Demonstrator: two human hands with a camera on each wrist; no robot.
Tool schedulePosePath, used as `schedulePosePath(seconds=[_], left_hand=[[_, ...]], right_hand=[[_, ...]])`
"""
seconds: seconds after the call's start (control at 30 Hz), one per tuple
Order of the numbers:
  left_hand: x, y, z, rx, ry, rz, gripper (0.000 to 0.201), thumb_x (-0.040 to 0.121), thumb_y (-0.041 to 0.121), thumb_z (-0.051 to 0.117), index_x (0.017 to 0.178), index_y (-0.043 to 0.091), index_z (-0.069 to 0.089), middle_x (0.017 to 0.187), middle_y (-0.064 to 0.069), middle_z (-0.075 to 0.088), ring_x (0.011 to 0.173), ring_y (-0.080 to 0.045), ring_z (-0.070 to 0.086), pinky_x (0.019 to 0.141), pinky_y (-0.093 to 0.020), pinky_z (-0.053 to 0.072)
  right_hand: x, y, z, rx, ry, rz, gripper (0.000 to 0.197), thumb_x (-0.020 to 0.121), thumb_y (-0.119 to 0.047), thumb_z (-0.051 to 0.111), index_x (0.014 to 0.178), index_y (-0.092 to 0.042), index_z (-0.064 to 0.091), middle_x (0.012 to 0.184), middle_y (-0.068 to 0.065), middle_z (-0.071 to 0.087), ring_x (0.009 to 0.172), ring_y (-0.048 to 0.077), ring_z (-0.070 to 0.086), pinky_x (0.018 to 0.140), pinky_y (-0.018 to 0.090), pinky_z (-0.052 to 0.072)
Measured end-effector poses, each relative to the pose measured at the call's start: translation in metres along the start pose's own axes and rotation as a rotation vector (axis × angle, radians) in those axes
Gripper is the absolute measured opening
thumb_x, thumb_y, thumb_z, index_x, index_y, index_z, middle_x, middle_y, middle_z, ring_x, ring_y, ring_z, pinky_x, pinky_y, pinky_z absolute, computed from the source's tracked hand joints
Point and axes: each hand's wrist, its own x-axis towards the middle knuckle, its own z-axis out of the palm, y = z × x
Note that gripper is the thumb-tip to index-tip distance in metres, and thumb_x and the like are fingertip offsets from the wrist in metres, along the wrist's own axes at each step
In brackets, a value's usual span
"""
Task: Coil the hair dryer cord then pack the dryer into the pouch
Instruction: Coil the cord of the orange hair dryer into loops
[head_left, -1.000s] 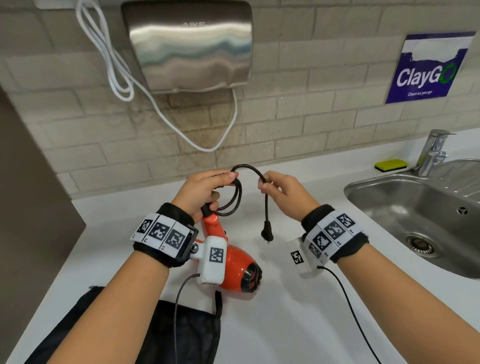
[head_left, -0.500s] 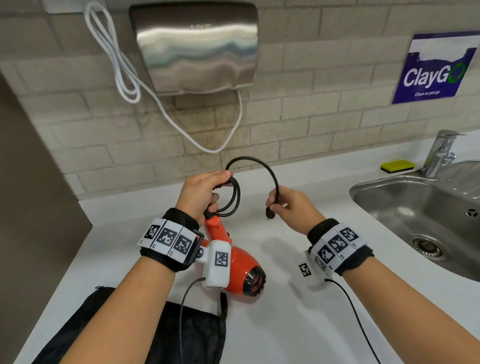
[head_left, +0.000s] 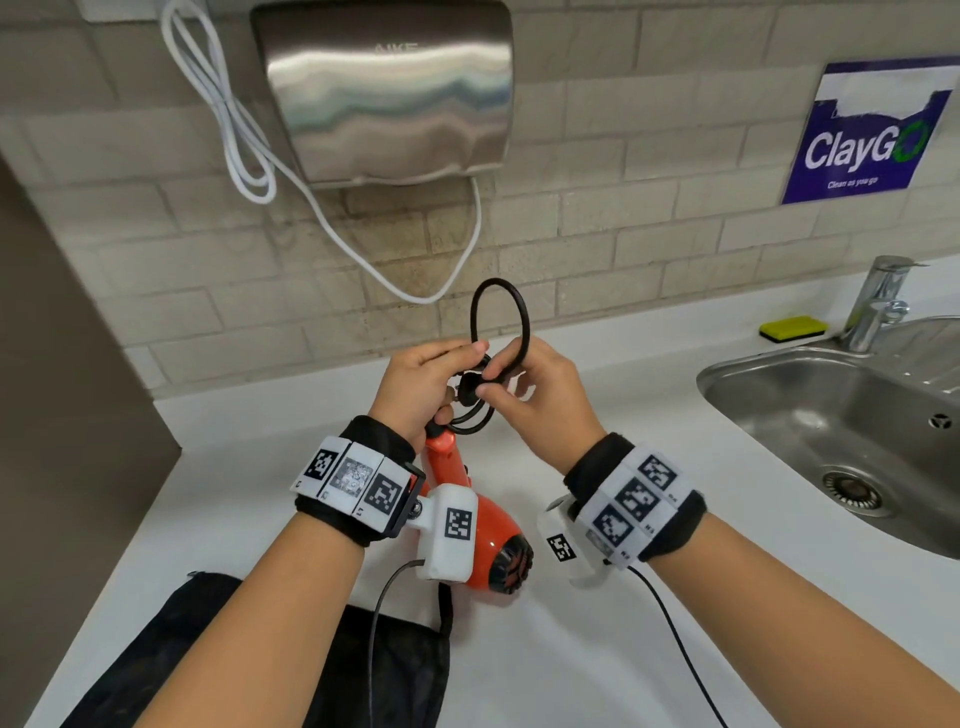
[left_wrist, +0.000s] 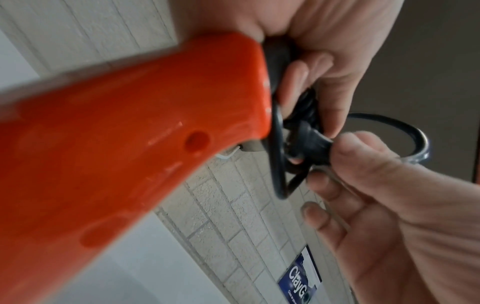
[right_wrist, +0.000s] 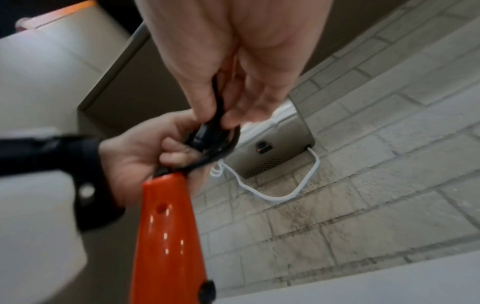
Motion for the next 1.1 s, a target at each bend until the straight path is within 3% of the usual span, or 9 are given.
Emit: schedulePosePath(seconds=[0.2,0.3,0.4,0.67,0.73,0.83,0.93,1.03,1.1], left_hand=[[-0.001,-0.001,0.008,0.046,-0.060,0.047,0.013,0.085,0.014,0.060,0.081,0.020,0.070,0.075,-0.007,0.062,0.034,-0.005,0.032,0.033,-0.016,0.025],[-0.003,-0.002,0.012,0.007,-0.113,0.029,0.014,0.085,0.013,0.060,0.092,0.020,0.070,0.072,-0.001,0.064,0.037,-0.008,0.033,0.032,-0.016,0.025],[-0.003,-0.002,0.014,0.009,-0.104,0.020,0.020,0.085,0.012,0.060,0.103,0.017,0.068,0.075,-0.001,0.064,0.035,-0.005,0.030,0.033,-0.015,0.026],[0.002,0.000,-0.006,-0.083,-0.028,-0.038,0.014,0.088,0.016,0.055,0.085,0.011,0.068,0.079,-0.005,0.063,0.035,-0.004,0.024,0.032,-0.015,0.023],[0.003,0.001,-0.013,-0.103,-0.021,-0.055,0.016,0.089,0.017,0.053,0.081,0.012,0.067,0.077,-0.006,0.062,0.034,-0.004,0.022,0.032,-0.014,0.022],[0.002,0.002,-0.014,-0.051,-0.041,-0.054,0.017,0.090,0.017,0.053,0.079,0.012,0.066,0.075,-0.009,0.063,0.033,-0.004,0.022,0.033,-0.013,0.023],[0.000,0.002,-0.007,-0.021,-0.059,-0.036,0.016,0.089,0.016,0.055,0.080,0.014,0.067,0.075,-0.007,0.064,0.033,-0.004,0.022,0.033,-0.014,0.024],[0.000,0.003,-0.005,-0.034,-0.055,-0.019,0.014,0.089,0.013,0.055,0.085,0.016,0.068,0.076,-0.004,0.064,0.033,-0.004,0.023,0.032,-0.015,0.025],[0.000,0.002,-0.005,-0.030,-0.060,-0.008,0.013,0.088,0.012,0.056,0.087,0.016,0.069,0.075,-0.001,0.064,0.033,-0.004,0.025,0.033,-0.015,0.026]], right_hand=[[0.007,0.001,0.015,-0.098,0.168,0.036,0.046,0.068,0.004,0.064,0.060,-0.027,0.032,0.066,-0.008,0.039,0.062,0.002,0.042,0.059,0.009,0.039],[0.012,0.005,0.020,-0.106,0.186,0.041,0.035,0.069,0.012,0.053,0.072,-0.018,0.034,0.074,-0.010,0.032,0.066,0.001,0.037,0.059,0.009,0.037],[0.014,0.012,0.022,-0.009,0.176,0.072,0.032,0.071,0.016,0.045,0.086,-0.012,0.036,0.079,0.000,0.040,0.068,0.011,0.044,0.057,0.011,0.040],[-0.012,0.044,-0.003,-0.120,-0.162,0.023,0.015,0.090,-0.014,0.053,0.082,-0.016,0.040,0.065,-0.012,0.042,0.045,0.004,0.043,0.049,0.011,0.033],[-0.019,0.065,-0.011,-0.197,-0.195,0.109,0.014,0.091,-0.014,0.051,0.080,-0.018,0.042,0.064,-0.012,0.043,0.048,0.004,0.043,0.053,0.011,0.034],[-0.025,0.085,-0.016,-0.220,-0.241,0.316,0.017,0.092,-0.018,0.050,0.076,-0.022,0.047,0.067,-0.002,0.048,0.053,0.013,0.040,0.057,0.024,0.038],[-0.020,0.080,-0.013,-0.200,-0.347,0.438,0.017,0.093,-0.012,0.045,0.081,-0.022,0.051,0.072,-0.001,0.053,0.055,0.012,0.045,0.046,0.015,0.039],[-0.011,0.067,-0.010,-0.175,-0.208,0.357,0.024,0.092,0.000,0.039,0.099,-0.014,0.057,0.090,0.001,0.059,0.066,0.001,0.051,0.058,0.007,0.041],[-0.006,0.052,-0.010,-0.085,-0.066,0.234,0.022,0.093,-0.003,0.040,0.099,-0.013,0.059,0.088,-0.002,0.061,0.071,-0.009,0.055,0.067,0.004,0.042]])
